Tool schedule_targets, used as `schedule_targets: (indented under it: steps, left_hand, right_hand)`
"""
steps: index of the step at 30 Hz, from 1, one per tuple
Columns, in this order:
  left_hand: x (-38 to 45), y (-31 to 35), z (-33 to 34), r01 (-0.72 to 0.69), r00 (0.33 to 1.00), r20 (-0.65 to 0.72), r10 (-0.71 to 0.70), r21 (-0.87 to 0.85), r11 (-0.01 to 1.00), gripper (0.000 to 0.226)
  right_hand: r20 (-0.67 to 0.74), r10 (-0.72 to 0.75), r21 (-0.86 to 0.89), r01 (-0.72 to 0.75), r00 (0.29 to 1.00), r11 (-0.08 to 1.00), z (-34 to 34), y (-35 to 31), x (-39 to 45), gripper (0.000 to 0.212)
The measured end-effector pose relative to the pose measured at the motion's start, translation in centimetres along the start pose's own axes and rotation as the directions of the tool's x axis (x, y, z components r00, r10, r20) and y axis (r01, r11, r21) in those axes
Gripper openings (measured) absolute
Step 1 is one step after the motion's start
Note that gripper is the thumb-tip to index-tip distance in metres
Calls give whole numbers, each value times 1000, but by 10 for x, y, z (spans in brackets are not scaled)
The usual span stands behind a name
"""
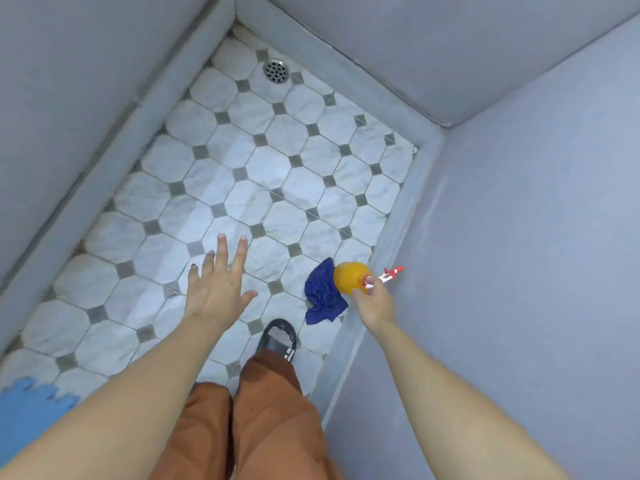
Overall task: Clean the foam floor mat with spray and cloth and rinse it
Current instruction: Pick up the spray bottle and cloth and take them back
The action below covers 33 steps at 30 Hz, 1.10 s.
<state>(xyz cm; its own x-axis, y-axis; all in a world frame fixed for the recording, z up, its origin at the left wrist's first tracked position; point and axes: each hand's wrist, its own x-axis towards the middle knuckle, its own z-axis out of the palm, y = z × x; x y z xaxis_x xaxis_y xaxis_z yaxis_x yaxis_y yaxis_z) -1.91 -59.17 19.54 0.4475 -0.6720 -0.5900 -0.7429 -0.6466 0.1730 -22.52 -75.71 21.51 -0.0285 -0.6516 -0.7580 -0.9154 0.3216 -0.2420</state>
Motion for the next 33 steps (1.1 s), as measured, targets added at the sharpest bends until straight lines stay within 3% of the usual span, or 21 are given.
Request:
schedule_targets:
  steps: [5,9,12,14,17,21,23,25,28,33]
  left_hand:
    - [53,87,33,-45,998,53,46,-24,999,94]
    - [104,127,81,19,990,138,-1,-129,992,92]
    - [144,144,130,61,978,209,-22,-182,981,87]
    - [167,149,162,88,968,250,-32,-216,972,81]
    - [201,152,219,130,952,304,-46,-264,956,79]
    - [228,168,278,180,944,327,-56,-364,914,87]
    - [234,179,302,191,958,281,-63,-456,869,86]
    - [237,184,321,197,965,249,-80,-490,849,68]
    - [242,181,326,207,951,302,-68,-456,866,34]
    - [234,151,295,276,903,429,-10,-563,779,29]
  right_hand:
    - [-31,162,227,-151,986,962,-12,74,61,56]
    - [-99,173,351,-129,980,927,-5,92,117,73]
    - [-131,135,445,-63,982,893,4,97,165,61]
    - [-230,146,480,-18,962,877,6,100,191,45]
    - [-361,108,475,83,926,876,9,104,226,27]
    - [-314,-188,408,311,931,858,16,97,257,14]
    - [-340,-245,424,381,908,822,15,96,270,9]
    - [-358,-240,461,394,902,795,9,94,275,6]
    - [-325,-248,471,383,913,794,8,90,276,18]
    - [-329,-162,357,282,930,891,19,92,260,22]
